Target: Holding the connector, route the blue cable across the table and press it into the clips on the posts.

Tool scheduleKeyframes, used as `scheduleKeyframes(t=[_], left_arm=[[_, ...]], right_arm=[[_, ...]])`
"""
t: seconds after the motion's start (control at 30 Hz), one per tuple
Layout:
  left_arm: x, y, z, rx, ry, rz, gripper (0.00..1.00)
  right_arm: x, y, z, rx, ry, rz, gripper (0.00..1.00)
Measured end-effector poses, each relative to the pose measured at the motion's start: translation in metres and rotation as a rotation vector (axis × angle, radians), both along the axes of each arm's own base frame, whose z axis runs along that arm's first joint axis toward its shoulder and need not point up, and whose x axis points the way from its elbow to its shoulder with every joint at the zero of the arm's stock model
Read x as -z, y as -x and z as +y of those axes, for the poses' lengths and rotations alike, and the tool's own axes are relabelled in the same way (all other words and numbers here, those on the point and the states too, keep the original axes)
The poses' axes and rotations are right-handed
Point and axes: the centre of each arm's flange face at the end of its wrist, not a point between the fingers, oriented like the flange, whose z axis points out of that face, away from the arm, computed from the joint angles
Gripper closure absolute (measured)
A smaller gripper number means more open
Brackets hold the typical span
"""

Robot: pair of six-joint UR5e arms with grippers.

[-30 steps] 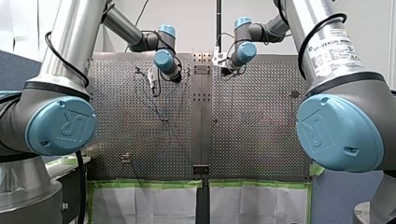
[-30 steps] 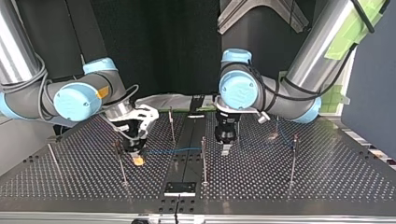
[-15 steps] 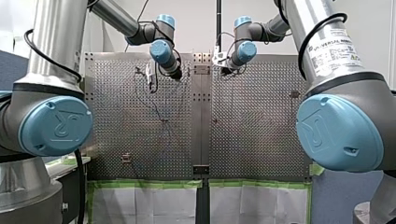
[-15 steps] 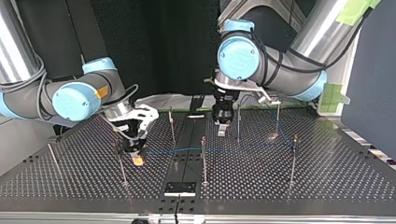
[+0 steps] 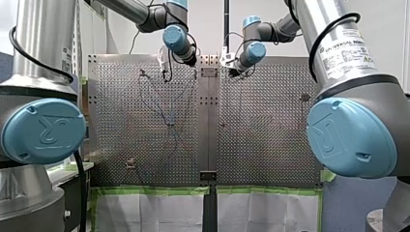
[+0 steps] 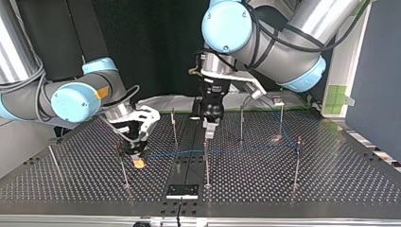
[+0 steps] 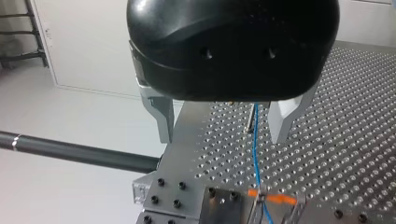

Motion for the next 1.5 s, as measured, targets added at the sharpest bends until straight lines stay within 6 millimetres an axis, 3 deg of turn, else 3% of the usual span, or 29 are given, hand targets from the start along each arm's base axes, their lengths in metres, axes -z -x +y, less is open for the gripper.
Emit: scheduleKeyframes(t=[0.57,0.7,0.87,1.2,1.5], left_arm=[[0.012,0.006,-0.079,0.041,-0.025,0.022,0.0],[0.017,-0.004,-0.09,0.046,-0.032,0.03,0.0],[0.024,-0.02,-0.094,0.029,-0.046,0.048,0.0],[0.037,-0.075,-0.088,-0.024,-0.062,0.045,0.0],[0.039,-0.097,-0.095,-0.039,-0.045,0.015,0.0]], right_arm=[[-0.003,0.003,-0.001,0.006,0.003,-0.004,1.0],[-0.003,0.003,-0.001,0.006,0.003,-0.004,1.0],[-0.003,0.003,-0.001,0.005,0.003,-0.004,1.0],[-0.003,0.004,-0.002,0.007,0.003,-0.004,1.0],[-0.003,0.004,-0.002,0.007,0.003,-0.004,1.0]])
